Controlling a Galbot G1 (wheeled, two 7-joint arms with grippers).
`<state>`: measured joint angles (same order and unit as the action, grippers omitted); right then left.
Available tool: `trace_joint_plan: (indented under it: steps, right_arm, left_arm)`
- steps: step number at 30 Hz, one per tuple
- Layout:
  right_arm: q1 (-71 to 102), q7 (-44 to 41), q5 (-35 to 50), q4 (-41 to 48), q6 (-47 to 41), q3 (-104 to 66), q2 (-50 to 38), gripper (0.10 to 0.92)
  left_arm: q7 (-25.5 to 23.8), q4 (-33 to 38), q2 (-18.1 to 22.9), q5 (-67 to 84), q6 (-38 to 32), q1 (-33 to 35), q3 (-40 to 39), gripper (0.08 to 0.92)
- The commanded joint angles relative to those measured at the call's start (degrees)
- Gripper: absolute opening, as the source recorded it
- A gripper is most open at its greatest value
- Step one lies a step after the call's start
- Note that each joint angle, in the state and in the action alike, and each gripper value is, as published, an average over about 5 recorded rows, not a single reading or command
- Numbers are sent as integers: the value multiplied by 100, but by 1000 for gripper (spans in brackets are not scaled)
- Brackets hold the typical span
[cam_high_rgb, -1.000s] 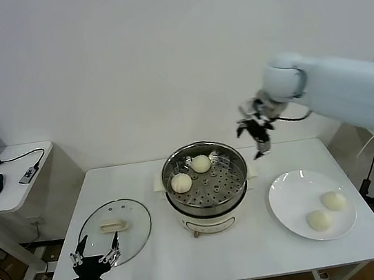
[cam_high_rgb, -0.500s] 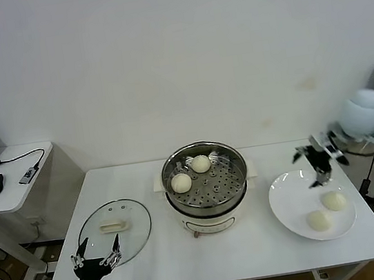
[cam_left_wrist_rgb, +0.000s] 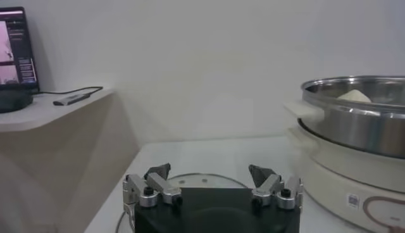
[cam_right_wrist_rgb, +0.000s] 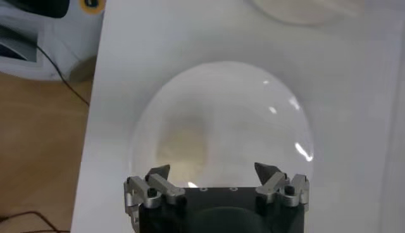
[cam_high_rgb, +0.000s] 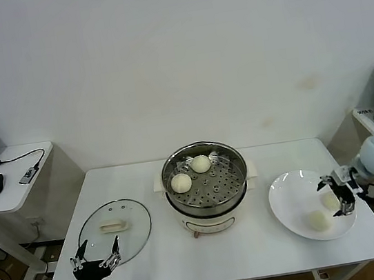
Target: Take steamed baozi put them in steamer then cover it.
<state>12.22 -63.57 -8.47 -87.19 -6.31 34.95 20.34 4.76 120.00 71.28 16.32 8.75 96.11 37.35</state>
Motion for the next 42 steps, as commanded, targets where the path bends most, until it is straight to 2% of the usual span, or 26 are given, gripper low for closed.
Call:
trace_joint_plan:
  steps: [1, 18, 36, 42]
  right_arm:
    - [813, 68, -298, 73, 19, -516, 78, 823]
    - [863, 254, -513, 562, -37, -527, 586, 798]
    - [861, 311, -598, 644, -150, -527, 743, 672]
    - [816, 272, -598, 602, -141, -553, 691, 605]
  left_arm:
    - [-1, -2, 3, 3, 2, 4, 7, 823]
    - [-5, -49, 12, 4, -1, -18, 23, 823]
    - [1, -60, 40, 2, 0, -44, 5, 823]
    - [0, -46, 48, 2, -2, -36, 8, 823]
